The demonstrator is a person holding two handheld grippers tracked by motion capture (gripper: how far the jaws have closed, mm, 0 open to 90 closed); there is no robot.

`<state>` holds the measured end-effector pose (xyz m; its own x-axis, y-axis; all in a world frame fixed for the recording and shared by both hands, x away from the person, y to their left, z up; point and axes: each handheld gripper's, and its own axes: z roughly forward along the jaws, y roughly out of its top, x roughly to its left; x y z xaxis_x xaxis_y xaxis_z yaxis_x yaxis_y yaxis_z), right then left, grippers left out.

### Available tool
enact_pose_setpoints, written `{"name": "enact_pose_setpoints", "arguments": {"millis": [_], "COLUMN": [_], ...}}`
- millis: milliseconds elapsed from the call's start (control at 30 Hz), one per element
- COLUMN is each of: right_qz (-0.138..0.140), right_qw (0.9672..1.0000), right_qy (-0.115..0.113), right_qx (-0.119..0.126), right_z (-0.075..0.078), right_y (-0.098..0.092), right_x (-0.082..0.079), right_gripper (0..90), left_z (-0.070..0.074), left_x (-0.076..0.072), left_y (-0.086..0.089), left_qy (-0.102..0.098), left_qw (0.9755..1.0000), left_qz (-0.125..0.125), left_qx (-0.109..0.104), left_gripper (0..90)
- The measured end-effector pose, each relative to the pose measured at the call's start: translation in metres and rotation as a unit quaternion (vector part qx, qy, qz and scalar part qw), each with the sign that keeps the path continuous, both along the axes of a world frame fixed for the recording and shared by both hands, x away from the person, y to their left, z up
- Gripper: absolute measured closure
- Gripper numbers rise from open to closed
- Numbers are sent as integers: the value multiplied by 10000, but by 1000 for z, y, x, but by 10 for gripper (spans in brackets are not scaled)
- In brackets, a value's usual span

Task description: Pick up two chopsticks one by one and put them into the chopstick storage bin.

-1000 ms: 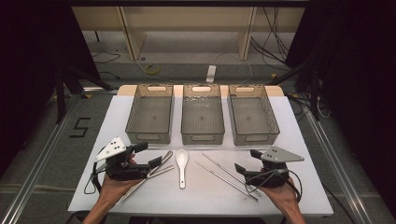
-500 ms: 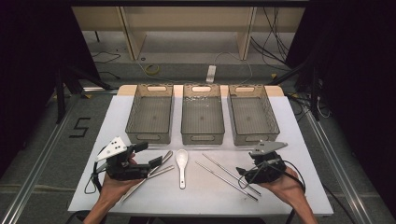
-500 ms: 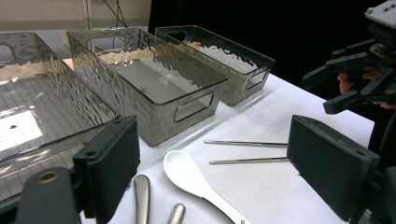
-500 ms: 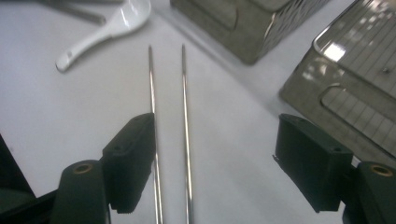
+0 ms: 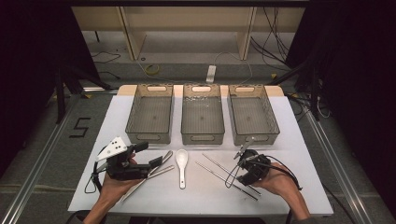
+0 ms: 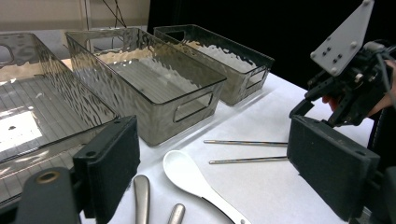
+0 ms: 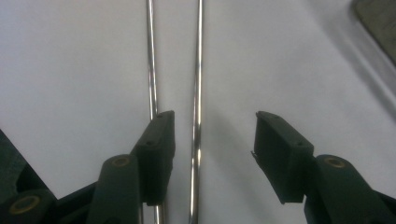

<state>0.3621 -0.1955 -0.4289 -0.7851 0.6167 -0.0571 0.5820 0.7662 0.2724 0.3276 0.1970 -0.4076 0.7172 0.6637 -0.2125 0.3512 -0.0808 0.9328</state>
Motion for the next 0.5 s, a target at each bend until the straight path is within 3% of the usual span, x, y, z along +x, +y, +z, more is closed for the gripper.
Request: {"name": "enact_pose_setpoints", "arguments": {"millis": [267,500], "right_qz": [56,89], "right_qw": [9994,9988], "right_qy": [332,438], "right_qx": [-121,-196], "right_z": [-11,-17], "right_y": [1,3], "right_x": [0,1], "right_gripper": [587,663], "left_z": [0,0], "left_x": [0,0], "left_y": [0,0], "left_qy": [8,7], "left_qw": [10000,10000], "left_qz": [-2,-3], "left_qx": [7,7], "left_gripper": [167,167]}}
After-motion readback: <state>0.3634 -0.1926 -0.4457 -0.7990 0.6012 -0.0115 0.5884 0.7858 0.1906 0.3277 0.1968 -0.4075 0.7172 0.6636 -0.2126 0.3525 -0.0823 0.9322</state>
